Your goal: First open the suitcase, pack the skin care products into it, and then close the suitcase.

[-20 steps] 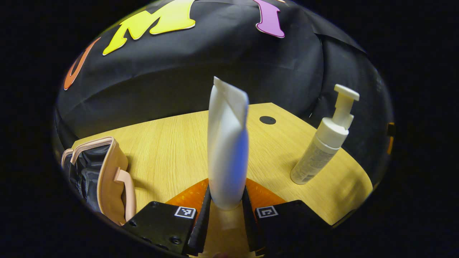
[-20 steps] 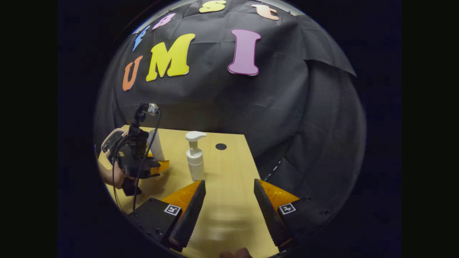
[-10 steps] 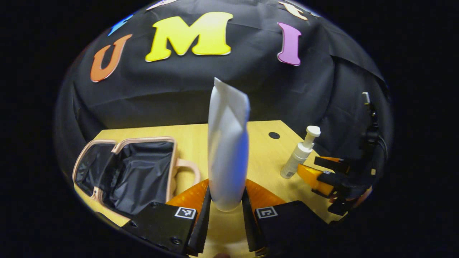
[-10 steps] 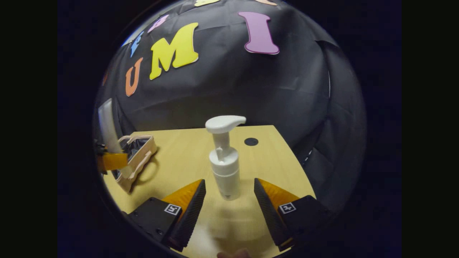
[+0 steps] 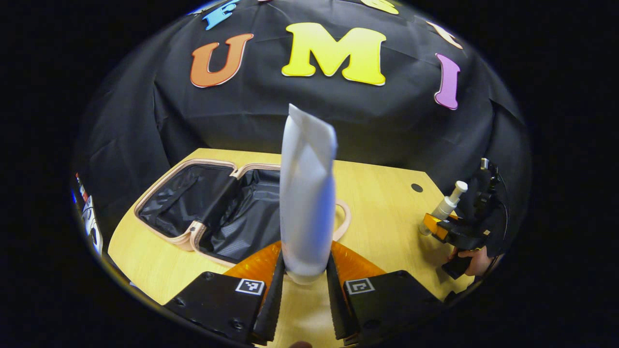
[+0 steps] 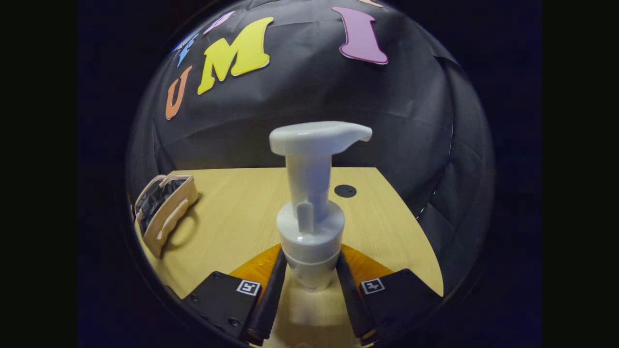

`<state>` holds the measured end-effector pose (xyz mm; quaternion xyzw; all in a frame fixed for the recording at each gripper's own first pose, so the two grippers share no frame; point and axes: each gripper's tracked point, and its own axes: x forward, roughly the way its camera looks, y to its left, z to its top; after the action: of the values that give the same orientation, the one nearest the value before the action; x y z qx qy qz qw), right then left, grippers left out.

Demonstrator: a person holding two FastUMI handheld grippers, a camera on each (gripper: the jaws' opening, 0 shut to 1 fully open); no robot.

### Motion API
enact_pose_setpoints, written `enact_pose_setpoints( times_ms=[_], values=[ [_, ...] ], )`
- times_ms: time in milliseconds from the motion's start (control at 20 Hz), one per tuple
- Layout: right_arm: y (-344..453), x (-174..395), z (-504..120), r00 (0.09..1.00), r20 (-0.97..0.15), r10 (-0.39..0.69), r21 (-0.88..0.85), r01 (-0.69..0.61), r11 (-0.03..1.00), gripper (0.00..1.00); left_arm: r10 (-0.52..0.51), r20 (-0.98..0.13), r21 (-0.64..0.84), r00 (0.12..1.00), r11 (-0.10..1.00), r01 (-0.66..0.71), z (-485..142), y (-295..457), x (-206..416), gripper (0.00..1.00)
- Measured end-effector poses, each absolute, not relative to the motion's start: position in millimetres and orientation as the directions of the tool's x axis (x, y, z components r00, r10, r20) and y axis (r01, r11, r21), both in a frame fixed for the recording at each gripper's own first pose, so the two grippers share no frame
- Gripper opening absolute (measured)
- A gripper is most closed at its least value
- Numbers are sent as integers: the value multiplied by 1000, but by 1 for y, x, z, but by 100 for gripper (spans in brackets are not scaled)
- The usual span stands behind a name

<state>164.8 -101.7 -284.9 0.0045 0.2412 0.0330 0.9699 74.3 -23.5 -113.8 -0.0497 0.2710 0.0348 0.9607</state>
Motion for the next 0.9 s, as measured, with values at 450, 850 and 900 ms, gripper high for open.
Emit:
enact_pose_setpoints(
  times_ms=[450,850,900],
  values=[
    [-84,125,-221,872,-484,69,64,-44,997,43,-75,-506,-57,859,997,54,-106,42,110,45],
    [-9,20,-117,844,-483,234,265,-114,958,43,-346,-602,-232,720,938,257,-162,68,164,44],
    [-2,9,-110,837,-487,249,278,-121,953,46,-381,-633,-264,674,924,275,-175,67,165,44]
  ],
)
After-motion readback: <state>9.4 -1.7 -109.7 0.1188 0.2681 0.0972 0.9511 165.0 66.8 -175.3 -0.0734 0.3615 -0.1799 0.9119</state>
